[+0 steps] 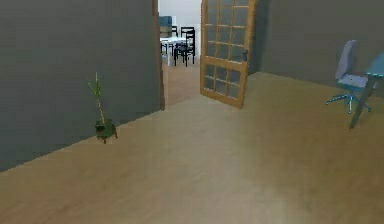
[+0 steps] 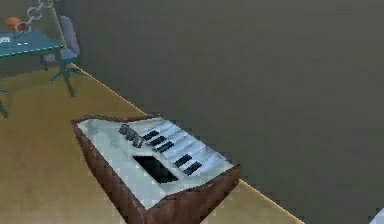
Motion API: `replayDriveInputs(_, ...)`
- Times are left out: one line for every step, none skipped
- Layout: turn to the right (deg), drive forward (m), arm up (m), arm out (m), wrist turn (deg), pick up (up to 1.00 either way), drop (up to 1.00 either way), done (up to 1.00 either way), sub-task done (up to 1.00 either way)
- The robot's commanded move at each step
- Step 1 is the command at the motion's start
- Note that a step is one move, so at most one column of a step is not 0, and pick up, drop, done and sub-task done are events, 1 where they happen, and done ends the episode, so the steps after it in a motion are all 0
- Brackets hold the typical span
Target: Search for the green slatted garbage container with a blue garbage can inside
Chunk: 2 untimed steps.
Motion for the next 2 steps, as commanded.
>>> replayDriveInputs(0.0,1.00,0.00,0.00,0.0,0.00,0.00,0.00,0.00)
replayDriveInputs(0.0,1.00,0.00,0.00,0.0,0.00,0.00,0.00,0.00)
